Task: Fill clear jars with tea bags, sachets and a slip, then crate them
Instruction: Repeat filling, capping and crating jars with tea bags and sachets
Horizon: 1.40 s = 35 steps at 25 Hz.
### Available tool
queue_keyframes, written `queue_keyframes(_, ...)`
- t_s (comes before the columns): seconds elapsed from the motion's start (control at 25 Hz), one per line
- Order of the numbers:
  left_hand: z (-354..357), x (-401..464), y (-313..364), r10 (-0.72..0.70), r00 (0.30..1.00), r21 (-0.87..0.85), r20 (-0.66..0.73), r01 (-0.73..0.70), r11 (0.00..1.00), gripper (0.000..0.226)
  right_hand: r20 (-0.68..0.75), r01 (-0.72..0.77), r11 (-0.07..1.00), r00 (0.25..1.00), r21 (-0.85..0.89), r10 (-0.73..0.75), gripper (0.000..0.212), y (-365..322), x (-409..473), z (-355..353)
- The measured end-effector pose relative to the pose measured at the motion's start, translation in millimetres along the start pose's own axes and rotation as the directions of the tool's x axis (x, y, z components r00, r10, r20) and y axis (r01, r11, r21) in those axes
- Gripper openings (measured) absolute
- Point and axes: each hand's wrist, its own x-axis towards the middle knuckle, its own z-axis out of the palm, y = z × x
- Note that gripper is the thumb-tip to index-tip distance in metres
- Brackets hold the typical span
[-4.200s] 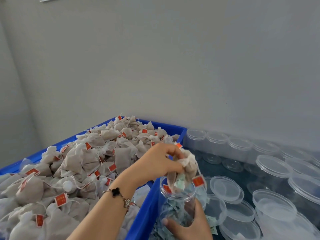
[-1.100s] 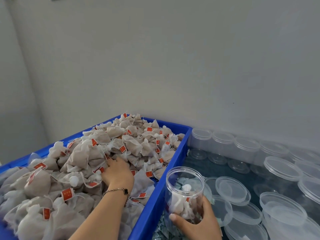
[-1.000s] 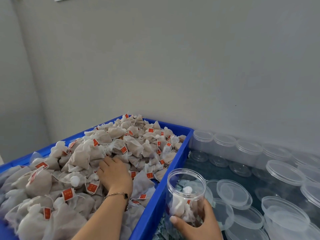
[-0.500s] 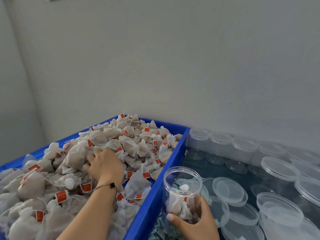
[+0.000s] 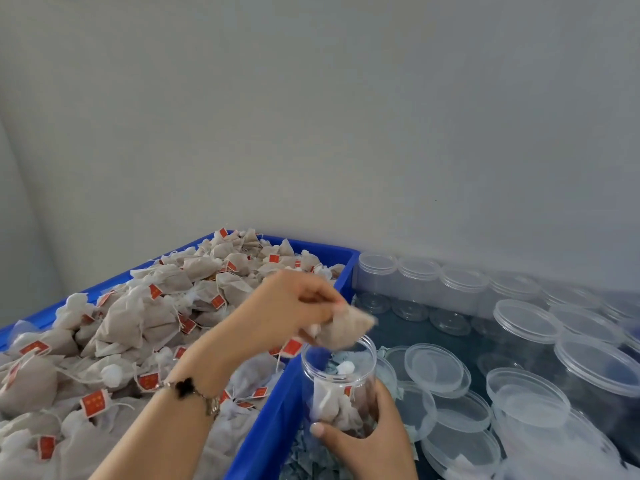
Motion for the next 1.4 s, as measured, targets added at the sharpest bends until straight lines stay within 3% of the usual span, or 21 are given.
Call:
queue_keyframes(0.12,17,-2,2,0.004,0.968,0.395,0.25,-0.106,0.912,0.011,-0.031,0.014,1.0,0.999,-0.019,-0.014,0.095,-1,2,0)
queue_keyframes(0.28,39,-5,3,0.009,0.955,0.672,0.297,-0.216,0.708,0.017,-0.024,0.028,0.998,0.999,-0.057,-0.03,0.102,5,2,0)
queue_keyframes(0.32,42,-6,3,0.039,0.954,0.69,0.297,-0.243,0.682,0.015,-0.032,0.034,0.998,0.999,-0.048,-0.035,0.103,6,2,0)
queue_keyframes(0.4,39,-5,4,0.064,0.978,0.612,0.197,-0.174,0.772,0.008,-0.036,0.053,0.998,0.998,-0.018,-0.054,0.095,4,2,-1)
queue_keyframes(0.48,27,-3,6,0.104,0.994,0.476,-0.031,-0.076,0.876,0.006,-0.025,0.075,0.997,0.997,0.015,-0.075,0.084,-3,3,-6)
queue_keyframes(0.56,18,-1,5,0.137,0.96,0.434,-0.245,-0.018,0.901,0.008,-0.056,0.088,0.996,0.995,0.02,-0.087,0.077,-13,2,-21)
queue_keyframes(0.6,17,-1,4,0.123,0.956,0.451,-0.267,0.01,0.893,0.013,-0.077,0.091,0.996,0.993,0.016,-0.09,0.074,-19,0,-31)
queue_keyframes(0.68,26,0,3,0.042,0.992,0.567,-0.118,0.033,0.823,0.016,-0.122,0.077,0.997,0.99,-0.001,-0.076,0.078,-26,-9,-55)
queue_keyframes(0.76,50,-4,5,-0.008,0.993,0.703,0.119,-0.079,0.707,0.013,-0.18,0.05,0.999,0.982,0.006,-0.048,0.078,-17,-29,-80)
queue_keyframes(0.88,95,-17,4,-0.019,0.917,0.787,0.399,-0.332,0.52,0.005,-0.201,-0.006,0.997,0.979,-0.079,-0.01,0.081,-6,-66,-99)
queue_keyframes(0.96,118,-20,1,-0.109,0.859,0.808,0.5,-0.419,0.414,0.007,-0.164,-0.011,0.996,0.986,-0.093,-0.004,0.103,-3,-80,-103)
queue_keyframes(1.08,132,-18,-12,-0.291,0.818,0.856,0.496,-0.406,0.32,0.019,-0.143,-0.078,0.997,0.987,-0.017,0.074,0.111,-4,-85,-104)
queue_keyframes(1.24,131,-17,-22,-0.391,0.8,0.886,0.455,-0.362,0.29,0.02,-0.131,-0.081,0.996,0.988,0.025,0.083,0.109,-4,-89,-103)
queue_keyframes(1.32,123,-12,-18,-0.357,0.837,0.894,0.415,-0.303,0.329,0.014,-0.141,-0.063,0.997,0.988,0.05,0.069,0.108,-4,-89,-104)
queue_keyframes(1.4,108,-6,-12,-0.233,0.924,0.866,0.304,-0.166,0.472,0.015,-0.146,-0.053,0.997,0.987,0.051,0.06,0.104,-4,-89,-105)
